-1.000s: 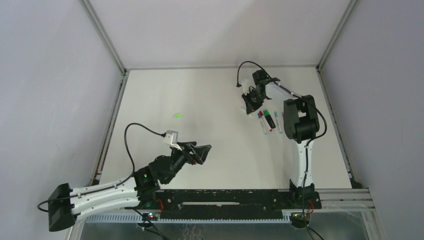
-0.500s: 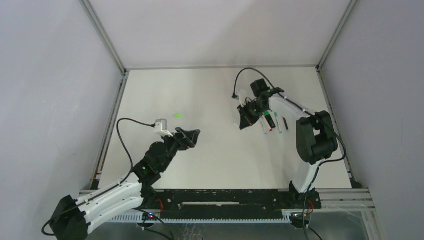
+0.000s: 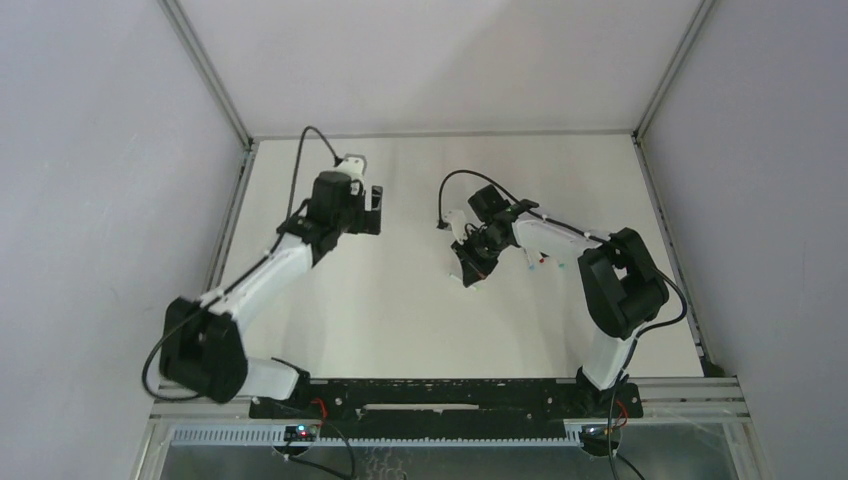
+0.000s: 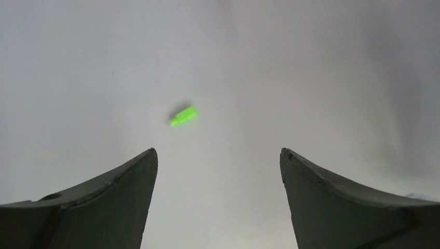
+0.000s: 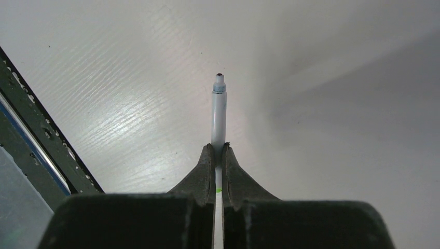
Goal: Insert the pens into the pen caps
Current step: Pick up the pen from the center of the board, then move the pen cap to the center of the board.
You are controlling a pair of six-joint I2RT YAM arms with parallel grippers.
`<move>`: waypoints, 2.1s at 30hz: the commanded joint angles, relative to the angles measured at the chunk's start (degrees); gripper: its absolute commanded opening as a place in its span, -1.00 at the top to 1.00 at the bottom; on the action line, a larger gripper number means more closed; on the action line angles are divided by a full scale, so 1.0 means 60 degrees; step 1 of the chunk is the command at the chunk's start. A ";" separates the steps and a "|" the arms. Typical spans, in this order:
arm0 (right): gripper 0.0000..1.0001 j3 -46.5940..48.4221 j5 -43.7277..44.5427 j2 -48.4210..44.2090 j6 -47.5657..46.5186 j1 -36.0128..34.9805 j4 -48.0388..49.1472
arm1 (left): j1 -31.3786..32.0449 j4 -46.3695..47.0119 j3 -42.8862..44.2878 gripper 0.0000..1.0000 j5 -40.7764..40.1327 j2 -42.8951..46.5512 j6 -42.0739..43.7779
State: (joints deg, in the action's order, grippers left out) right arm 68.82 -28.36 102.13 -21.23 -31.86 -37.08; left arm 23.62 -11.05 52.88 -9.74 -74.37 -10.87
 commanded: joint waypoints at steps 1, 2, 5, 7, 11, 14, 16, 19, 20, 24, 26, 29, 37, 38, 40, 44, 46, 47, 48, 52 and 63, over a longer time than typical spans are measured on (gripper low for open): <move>1.00 0.0076 -0.0080 -0.0234 0.0189 0.0021 0.0255 | -0.0506 -0.3158 0.2125 -0.80 0.0599 -0.1890 0.3111; 1.00 0.0074 -0.0122 -0.0269 0.0174 0.0021 0.0243 | -0.0552 -0.3504 0.2511 -0.76 0.0458 -0.2335 0.3465; 1.00 0.0077 -0.0217 -0.0342 0.0144 0.0021 0.0234 | -0.0610 -0.4251 0.3465 -0.58 0.0702 -0.3521 0.4526; 1.00 0.0077 -0.0264 -0.0390 0.0128 0.0034 0.0234 | -0.0622 -0.4842 0.4144 -0.46 0.0745 -0.4250 0.5208; 1.00 0.0122 -0.0362 -0.0417 0.0080 0.0065 0.0145 | -0.0640 -0.5610 0.5097 -0.29 0.0786 -0.5477 0.6008; 1.00 0.0154 -0.0437 -0.0424 0.0075 0.0089 0.0104 | -0.0678 -0.5995 0.5729 -0.21 0.0817 -0.6080 0.6428; 1.00 0.0170 -0.0472 -0.0424 0.0055 0.0094 0.0102 | -0.0765 -0.6090 0.6014 -0.20 0.0976 -0.6353 0.6557; 1.00 0.0189 -0.0523 -0.0383 0.0046 0.0109 0.0062 | -0.0959 -0.6289 0.6404 -0.16 0.1268 -0.6819 0.6708; 1.00 0.0194 -0.0551 -0.0370 0.0043 0.0123 0.0045 | -0.1019 -0.6396 0.6563 -0.12 0.1264 -0.6981 0.6731; 1.00 0.0205 -0.0601 -0.0337 0.0041 0.0134 0.0028 | -0.1316 -0.6517 0.6996 -0.05 0.1488 -0.7445 0.6635; 1.00 0.0213 -0.0648 -0.0311 0.0039 0.0138 0.0024 | -0.1431 -0.6494 0.7144 -0.05 0.1665 -0.7566 0.6637; 1.00 0.0235 -0.0678 -0.0289 0.0046 0.0138 -0.0014 | -0.1525 -0.6490 0.7434 -0.04 0.1954 -0.7784 0.6702; 1.00 0.0270 -0.0748 -0.0352 0.0053 0.0181 -0.0045 | -0.1662 -0.6884 0.8237 0.10 0.2537 -0.8325 0.6573; 1.00 0.0272 -0.0772 -0.0382 0.0066 0.0207 -0.0059 | -0.1709 -0.6985 0.8349 0.11 0.2578 -0.8376 0.6467; 1.00 0.0264 -0.0827 -0.0443 0.0075 0.0237 -0.0060 | -0.1760 -0.7203 0.8573 0.11 0.2618 -0.8522 0.6289; 1.00 0.0264 -0.0958 -0.0615 0.0075 0.0345 -0.0066 | -0.1768 -0.7482 0.8791 0.12 0.2563 -0.8654 0.5961; 1.00 0.0264 -0.1031 -0.0689 0.0095 0.0406 -0.0087 | -0.1768 -0.7569 0.8863 0.11 0.2408 -0.8691 0.5870; 1.00 0.0264 -0.1074 -0.0719 0.0085 0.0436 -0.0097 | -0.1768 -0.7608 0.8863 0.12 0.2254 -0.8698 0.5826; 1.00 0.0264 -0.1107 -0.0741 0.0084 0.0452 -0.0103 | -0.1768 -0.7654 0.8866 0.13 0.2123 -0.8712 0.5813; 1.00 0.0264 -0.1175 -0.0825 0.0084 0.0490 -0.0102 | -0.1750 -0.7743 0.8856 0.19 0.1932 -0.8725 0.5723; 1.00 0.0271 -0.1333 -0.0947 -0.0051 0.0519 -0.0162 | -0.1666 -0.6737 0.8111 0.17 0.1929 -0.7383 0.4452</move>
State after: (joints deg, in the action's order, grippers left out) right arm 68.84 -34.87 99.09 -21.19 -28.95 -37.71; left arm 13.39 -56.49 103.55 1.65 -126.48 20.67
